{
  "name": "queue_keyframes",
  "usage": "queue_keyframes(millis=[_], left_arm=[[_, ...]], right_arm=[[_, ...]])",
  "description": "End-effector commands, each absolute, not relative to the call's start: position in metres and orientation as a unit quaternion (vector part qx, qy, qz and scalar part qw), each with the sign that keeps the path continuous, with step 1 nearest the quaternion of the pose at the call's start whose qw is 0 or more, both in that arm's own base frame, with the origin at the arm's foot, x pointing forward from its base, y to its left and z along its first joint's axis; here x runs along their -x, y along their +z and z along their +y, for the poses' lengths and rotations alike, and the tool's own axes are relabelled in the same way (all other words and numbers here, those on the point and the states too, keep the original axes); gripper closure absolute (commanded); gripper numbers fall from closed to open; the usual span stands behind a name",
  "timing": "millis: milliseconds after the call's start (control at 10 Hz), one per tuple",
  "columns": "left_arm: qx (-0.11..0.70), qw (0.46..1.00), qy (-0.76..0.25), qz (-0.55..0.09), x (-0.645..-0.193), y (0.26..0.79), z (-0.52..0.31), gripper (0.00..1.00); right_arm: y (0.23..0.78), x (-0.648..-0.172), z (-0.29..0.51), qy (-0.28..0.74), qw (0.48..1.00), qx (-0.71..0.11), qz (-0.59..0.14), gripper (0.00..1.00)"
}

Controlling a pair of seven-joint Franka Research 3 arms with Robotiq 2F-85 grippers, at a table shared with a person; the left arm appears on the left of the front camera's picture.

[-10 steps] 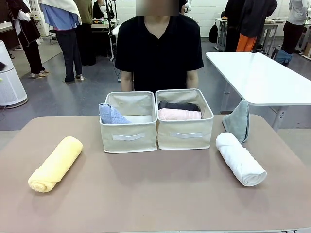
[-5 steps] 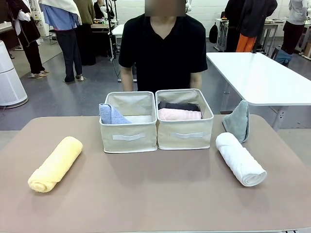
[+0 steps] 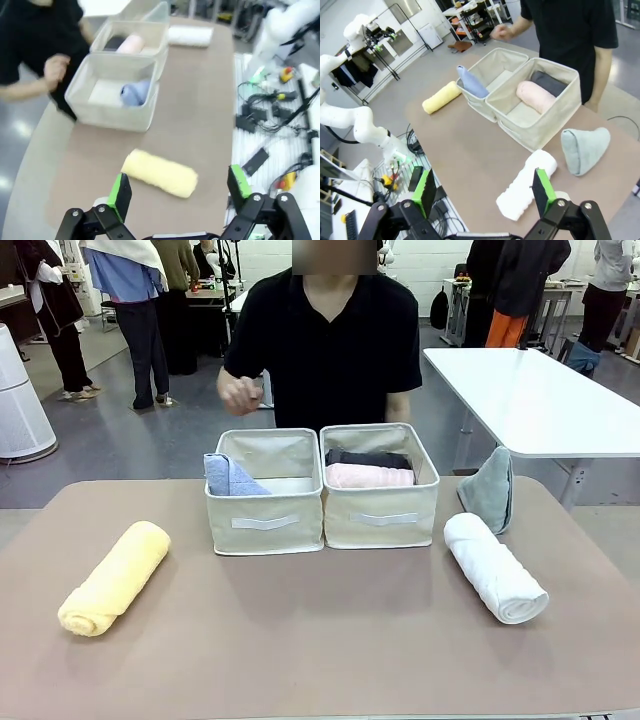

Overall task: Sort the towels based on their folding style.
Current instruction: Pick up another triangle-folded towel from the table and place it in the left Fabric basket.

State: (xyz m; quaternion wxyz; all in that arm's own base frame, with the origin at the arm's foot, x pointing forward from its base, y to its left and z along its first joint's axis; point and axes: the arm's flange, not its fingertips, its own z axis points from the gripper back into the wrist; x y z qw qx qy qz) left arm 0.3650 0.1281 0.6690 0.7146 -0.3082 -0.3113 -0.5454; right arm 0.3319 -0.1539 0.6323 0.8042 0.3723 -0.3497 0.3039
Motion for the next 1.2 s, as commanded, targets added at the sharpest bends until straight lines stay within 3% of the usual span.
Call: queue_keyframes(millis=[0, 200, 500, 800, 1100], left_arm=[[0.377, 0.694, -0.528, -0.312, -0.409, 0.676, 0.184, 0.00], [0.370, 0.705, -0.522, -0.306, -0.415, 0.650, 0.200, 0.00], [0.298, 0.735, -0.507, -0.338, -0.405, 0.619, 0.211, 0.00], [0.261, 0.725, -0.512, -0.380, -0.391, 0.626, 0.214, 0.00], [0.279, 0.734, -0.500, -0.365, -0.403, 0.631, 0.226, 0.00]], right_arm=[[0.632, -0.333, -0.152, 0.305, 0.796, -0.383, -0.355, 0.00], [0.632, -0.333, -0.152, 0.305, 0.796, -0.383, -0.355, 0.00], [0.632, -0.333, -0.152, 0.305, 0.796, -0.383, -0.355, 0.00], [0.632, -0.333, -0.152, 0.305, 0.796, -0.383, -0.355, 0.00], [0.632, -0.333, -0.152, 0.305, 0.796, -0.383, -0.355, 0.00]])
